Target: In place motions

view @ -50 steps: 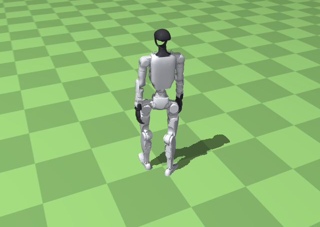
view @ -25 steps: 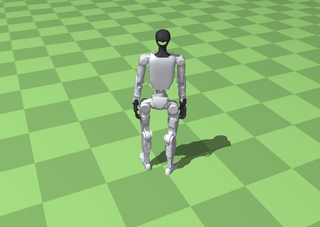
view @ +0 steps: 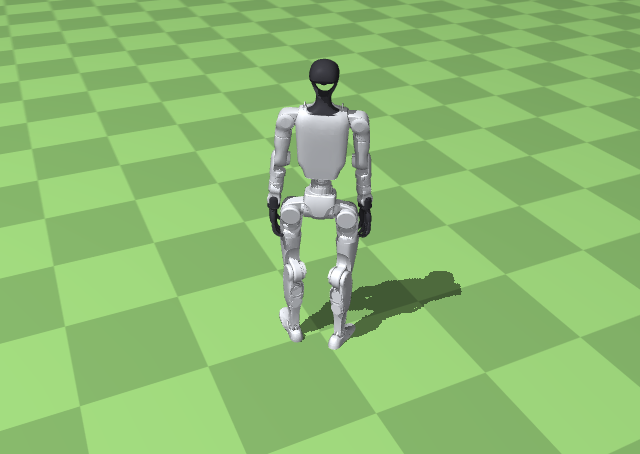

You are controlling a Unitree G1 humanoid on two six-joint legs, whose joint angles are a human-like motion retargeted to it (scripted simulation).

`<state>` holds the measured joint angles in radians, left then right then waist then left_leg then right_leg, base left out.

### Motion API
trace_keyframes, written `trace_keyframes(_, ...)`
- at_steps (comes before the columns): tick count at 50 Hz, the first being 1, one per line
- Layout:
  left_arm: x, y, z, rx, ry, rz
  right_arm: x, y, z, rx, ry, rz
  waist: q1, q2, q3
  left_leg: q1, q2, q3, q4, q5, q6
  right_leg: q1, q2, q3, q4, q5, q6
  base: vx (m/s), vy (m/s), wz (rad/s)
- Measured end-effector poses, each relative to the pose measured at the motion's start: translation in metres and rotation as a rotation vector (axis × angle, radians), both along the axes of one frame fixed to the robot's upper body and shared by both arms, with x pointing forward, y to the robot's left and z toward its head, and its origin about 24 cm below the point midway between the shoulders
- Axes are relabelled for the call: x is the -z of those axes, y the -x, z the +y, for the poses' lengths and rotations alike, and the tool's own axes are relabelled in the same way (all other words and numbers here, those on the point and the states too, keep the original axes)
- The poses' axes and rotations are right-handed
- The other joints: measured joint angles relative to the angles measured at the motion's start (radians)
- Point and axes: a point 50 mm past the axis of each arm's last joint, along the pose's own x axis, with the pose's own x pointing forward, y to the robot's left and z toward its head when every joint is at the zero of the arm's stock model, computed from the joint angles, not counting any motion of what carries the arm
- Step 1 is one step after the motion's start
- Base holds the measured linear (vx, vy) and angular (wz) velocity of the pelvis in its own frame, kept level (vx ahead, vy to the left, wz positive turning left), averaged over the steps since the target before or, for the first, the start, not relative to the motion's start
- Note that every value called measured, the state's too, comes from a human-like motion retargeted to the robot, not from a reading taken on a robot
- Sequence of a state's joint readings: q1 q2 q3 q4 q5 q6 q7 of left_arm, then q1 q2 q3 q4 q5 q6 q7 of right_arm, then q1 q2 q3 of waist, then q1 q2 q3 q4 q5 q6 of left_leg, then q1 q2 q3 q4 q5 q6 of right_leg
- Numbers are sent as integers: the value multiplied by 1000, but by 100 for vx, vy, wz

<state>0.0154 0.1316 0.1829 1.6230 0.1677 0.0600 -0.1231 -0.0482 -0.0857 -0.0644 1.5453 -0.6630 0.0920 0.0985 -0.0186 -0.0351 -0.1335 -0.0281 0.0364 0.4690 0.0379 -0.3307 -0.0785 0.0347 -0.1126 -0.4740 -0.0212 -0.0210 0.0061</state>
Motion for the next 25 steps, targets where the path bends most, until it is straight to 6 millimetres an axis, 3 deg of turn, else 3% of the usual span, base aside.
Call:
trace_keyframes(10, 0, -5, 1, 7, 0, -12, -1, -12, 1, 8, -46, -3, -5, -3, -7, -1, 4, 3, -2, 0, -3, -3, 3, 1, 1, -3, 1, 0, 0, 0)
trace_keyframes(25, 0, -5, 0, 20, 19, 4, -1, 13, -6, -67, 18, 88, 5, -5, -20, -9, -1, -6, -1, -1, -3, 1, 0, -13, -2, -10, 4, 0, 0, 0)
